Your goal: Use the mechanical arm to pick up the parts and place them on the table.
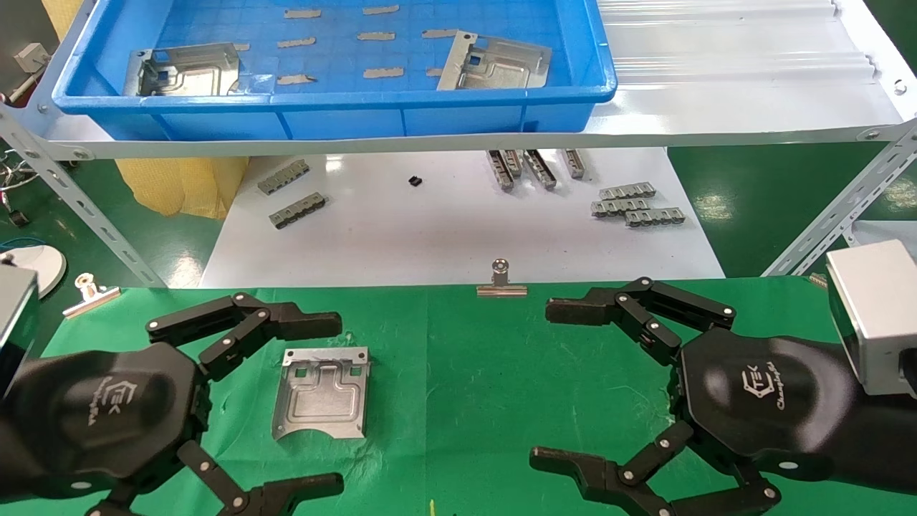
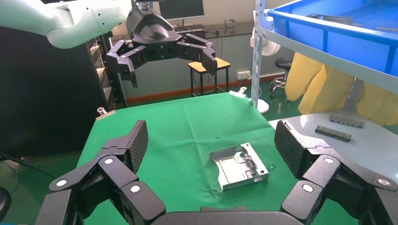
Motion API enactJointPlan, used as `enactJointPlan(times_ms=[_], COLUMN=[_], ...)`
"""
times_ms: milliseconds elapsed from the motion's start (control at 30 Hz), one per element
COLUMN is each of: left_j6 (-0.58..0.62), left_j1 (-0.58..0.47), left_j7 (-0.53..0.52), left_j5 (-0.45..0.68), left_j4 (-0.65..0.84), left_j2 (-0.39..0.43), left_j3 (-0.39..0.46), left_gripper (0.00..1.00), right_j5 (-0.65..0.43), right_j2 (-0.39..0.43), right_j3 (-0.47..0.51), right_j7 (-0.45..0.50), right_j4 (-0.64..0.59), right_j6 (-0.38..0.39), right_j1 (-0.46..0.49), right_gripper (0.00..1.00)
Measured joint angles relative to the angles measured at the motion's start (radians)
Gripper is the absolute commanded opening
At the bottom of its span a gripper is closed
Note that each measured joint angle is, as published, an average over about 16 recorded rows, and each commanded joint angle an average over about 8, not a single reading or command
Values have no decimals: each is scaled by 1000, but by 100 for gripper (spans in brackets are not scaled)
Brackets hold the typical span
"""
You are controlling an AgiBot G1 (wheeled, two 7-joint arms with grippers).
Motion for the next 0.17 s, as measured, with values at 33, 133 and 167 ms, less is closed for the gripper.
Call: enactJointPlan(times_ms=[33, 133, 167], left_j6=[0, 0, 0], left_j1=[0, -2, -2], left_j7=[0, 2, 2], left_j5=[0, 2, 2], left_j4=[1, 4, 5], left_j2=[0, 1, 1], left_j3=[0, 1, 2], left_gripper=[100, 100, 100], right_j5=[0, 0, 0], right_j2=[0, 0, 0], right_j3=[0, 0, 0], right_j7=[0, 0, 0], right_j4=[0, 0, 0], right_j6=[0, 0, 0], right_j1=[0, 0, 0], right_gripper=[100, 100, 100])
